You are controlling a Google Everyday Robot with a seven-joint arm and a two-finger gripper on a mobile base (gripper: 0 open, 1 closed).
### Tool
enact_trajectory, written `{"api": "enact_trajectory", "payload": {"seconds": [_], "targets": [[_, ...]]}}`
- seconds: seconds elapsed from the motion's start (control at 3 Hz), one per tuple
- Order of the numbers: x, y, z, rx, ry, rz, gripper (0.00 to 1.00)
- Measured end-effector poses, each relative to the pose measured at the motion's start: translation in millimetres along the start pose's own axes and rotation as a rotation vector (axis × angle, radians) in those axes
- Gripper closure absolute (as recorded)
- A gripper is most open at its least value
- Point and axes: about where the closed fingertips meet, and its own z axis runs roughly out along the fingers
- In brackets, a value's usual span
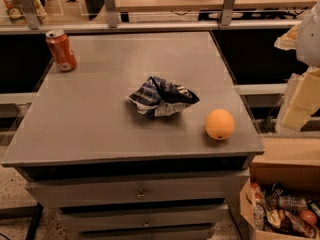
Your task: Move blue chip bag near coke can
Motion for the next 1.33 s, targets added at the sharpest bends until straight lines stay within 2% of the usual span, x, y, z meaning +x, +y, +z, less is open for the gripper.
{"api": "enact_trajectory", "payload": {"seconds": [0.33, 0.67, 1.0, 1.33], "targets": [[0, 0, 0, 0.0, 0.0, 0.0, 0.0], [-13, -15, 4, 0.027, -0.011, -0.006, 0.0], [-44, -38, 21, 0.029, -0.037, -0.015, 0.0], [-78, -54, 37, 0.007, -0.054, -0.045, 0.0]]}}
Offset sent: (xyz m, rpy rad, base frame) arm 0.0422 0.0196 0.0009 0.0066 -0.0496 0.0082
